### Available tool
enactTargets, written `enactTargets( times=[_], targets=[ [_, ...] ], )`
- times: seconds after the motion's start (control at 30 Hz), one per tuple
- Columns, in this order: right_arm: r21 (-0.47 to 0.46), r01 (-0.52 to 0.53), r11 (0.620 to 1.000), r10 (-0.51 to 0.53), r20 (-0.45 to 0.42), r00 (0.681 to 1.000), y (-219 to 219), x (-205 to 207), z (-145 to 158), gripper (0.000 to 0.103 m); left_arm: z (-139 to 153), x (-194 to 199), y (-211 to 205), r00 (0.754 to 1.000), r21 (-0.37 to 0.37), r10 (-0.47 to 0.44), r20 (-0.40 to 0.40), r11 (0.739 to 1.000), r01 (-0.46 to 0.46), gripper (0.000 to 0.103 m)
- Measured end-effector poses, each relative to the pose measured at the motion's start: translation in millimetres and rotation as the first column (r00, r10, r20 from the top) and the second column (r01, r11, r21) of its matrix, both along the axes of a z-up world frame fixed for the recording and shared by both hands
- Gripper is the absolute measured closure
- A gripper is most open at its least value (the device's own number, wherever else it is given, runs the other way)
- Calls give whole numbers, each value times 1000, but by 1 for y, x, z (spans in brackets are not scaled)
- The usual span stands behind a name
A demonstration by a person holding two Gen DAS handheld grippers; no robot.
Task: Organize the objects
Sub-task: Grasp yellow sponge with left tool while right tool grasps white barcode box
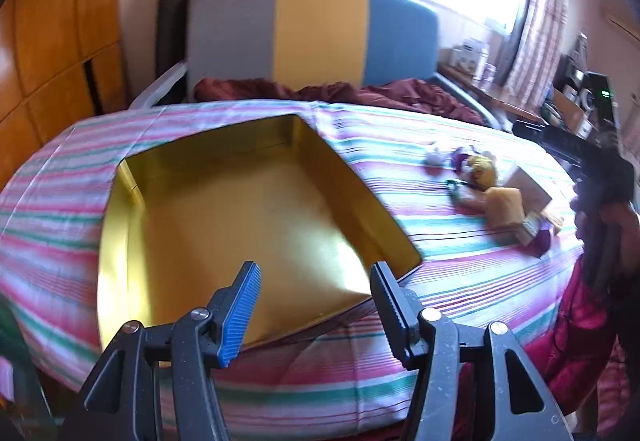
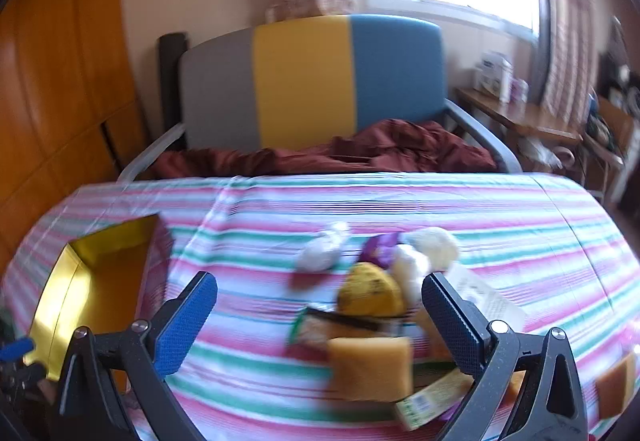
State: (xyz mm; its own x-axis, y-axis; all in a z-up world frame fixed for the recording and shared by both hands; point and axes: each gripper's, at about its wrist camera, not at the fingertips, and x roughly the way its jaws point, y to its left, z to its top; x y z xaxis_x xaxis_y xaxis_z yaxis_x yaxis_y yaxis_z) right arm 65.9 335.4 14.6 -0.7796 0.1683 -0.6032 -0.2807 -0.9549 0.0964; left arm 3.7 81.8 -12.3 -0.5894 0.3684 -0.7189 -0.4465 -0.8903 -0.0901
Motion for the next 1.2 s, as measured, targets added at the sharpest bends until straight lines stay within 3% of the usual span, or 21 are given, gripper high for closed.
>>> enactTargets(
  times=[0.07, 0.13, 0.27, 0.33, 0.53, 0.73, 0.87, 0.93, 1.0, 1.2],
  targets=[
    [-57, 85, 995, -85, -6, 996, 36, 6, -3, 0, 2, 1, 15, 999, -17, -45, 1, 999, 45, 45],
    [-128, 162, 978, -166, -20, 986, 63, 14, -7, 0, 2, -2, 27, 995, 13, -95, 38, 995, 94, 45],
    [-344, 318, 883, -356, -50, 933, 117, 37, -14, 0, 5, -7, 61, 982, 27, -173, 77, 985, 172, 45],
    [-392, 350, 851, -399, -47, 916, 127, 44, -16, 0, 4, -10, 85, 969, 17, -224, 100, 975, 224, 44],
    [-441, 356, 824, -431, -79, 899, 134, 55, -10, 0, -15, -22, 151, 927, 12, -311, 210, 949, 315, 44],
    [-524, 360, 772, -464, -78, 882, 146, 69, -16, 0, -27, -33, 212, 876, 100, -391, 282, 920, 379, 44],
    [-536, 339, 773, -447, -82, 891, 145, 65, -17, 0, -41, -47, 248, 858, 143, -388, 337, 922, 360, 44],
    [-540, 326, 776, -438, -88, 895, 145, 64, -17, 0, -49, -52, 264, 852, 152, -374, 365, 927, 342, 35],
    [-549, 316, 774, -430, -88, 899, 146, 63, -19, 0, -54, -55, 276, 856, 161, -362, 369, 932, 324, 19],
    [-574, 306, 760, -433, -96, 896, 151, 67, -21, 0, -70, -67, 310, 852, 142, -307, 425, 952, 273, 19]
  ],
)
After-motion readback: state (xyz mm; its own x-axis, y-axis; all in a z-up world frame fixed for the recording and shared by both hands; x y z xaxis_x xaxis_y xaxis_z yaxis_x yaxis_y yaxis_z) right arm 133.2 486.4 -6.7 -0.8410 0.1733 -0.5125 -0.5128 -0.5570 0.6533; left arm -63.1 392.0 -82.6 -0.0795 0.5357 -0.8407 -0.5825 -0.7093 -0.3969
